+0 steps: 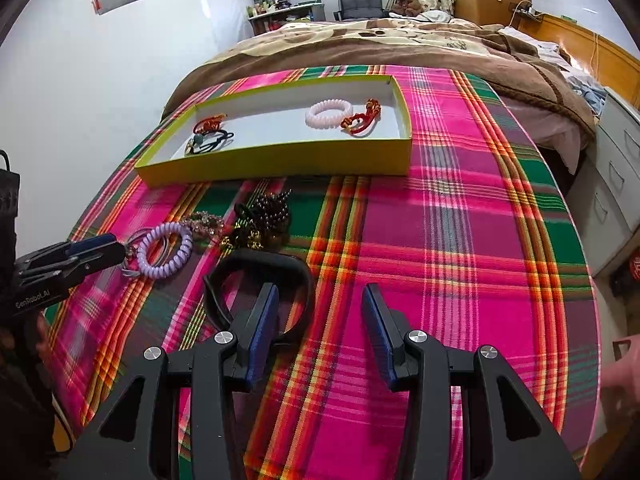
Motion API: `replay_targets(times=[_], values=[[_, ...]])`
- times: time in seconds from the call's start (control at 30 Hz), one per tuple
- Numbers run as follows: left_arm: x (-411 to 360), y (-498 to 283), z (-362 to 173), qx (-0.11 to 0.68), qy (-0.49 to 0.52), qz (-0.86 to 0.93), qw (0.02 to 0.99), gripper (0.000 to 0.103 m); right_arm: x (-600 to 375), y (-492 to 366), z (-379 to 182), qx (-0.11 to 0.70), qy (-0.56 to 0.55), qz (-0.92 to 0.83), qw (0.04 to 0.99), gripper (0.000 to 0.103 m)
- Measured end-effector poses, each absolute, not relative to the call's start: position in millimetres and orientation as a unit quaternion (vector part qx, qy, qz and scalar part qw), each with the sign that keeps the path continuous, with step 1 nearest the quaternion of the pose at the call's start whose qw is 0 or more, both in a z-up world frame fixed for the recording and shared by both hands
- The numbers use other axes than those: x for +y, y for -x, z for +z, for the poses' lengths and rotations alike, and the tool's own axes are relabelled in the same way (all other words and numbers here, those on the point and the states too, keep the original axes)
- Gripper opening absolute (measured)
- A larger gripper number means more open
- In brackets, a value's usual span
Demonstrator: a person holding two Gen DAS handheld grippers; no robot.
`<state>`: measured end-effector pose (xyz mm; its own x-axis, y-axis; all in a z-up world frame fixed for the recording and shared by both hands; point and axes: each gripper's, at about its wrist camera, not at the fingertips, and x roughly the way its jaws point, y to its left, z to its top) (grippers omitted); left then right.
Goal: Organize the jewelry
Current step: 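Withdraw both tools from the box toward the remaining jewelry, then grasp the black band with the right tool while the left tool grasps the grey hair tie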
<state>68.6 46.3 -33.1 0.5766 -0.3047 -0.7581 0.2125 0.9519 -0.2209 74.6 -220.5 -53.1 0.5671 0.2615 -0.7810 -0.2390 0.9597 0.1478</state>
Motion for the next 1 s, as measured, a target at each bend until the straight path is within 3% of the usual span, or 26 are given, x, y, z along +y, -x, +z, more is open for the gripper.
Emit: replay_targets(times=[0.33,0.5,0.6,1.0], values=[[43.8,-73.7,-36.0,0.443,0.046,-0.145,0.884,0.044,-207.1,-71.8,-54.3,0.442,0.033,0.123,0.888,0.043],[34.7,-73.6,-36.2,0.442,0.016,-0.138,0.886,0.044,-203.9,-70.3,-54.4,0.44,0.034,0.125,0.888,0.032],[27.3,-72.2,-36.7,0.442,-0.009,-0.132,0.887,0.044,-201.7,-68.8,-54.1,0.44,0.032,0.132,0.888,0.018],[17.5,-70.5,-37.7,0.441,-0.05,-0.122,0.888,0.044,-205.9,-62.4,-53.5,0.433,0.01,0.134,0.891,0.006]])
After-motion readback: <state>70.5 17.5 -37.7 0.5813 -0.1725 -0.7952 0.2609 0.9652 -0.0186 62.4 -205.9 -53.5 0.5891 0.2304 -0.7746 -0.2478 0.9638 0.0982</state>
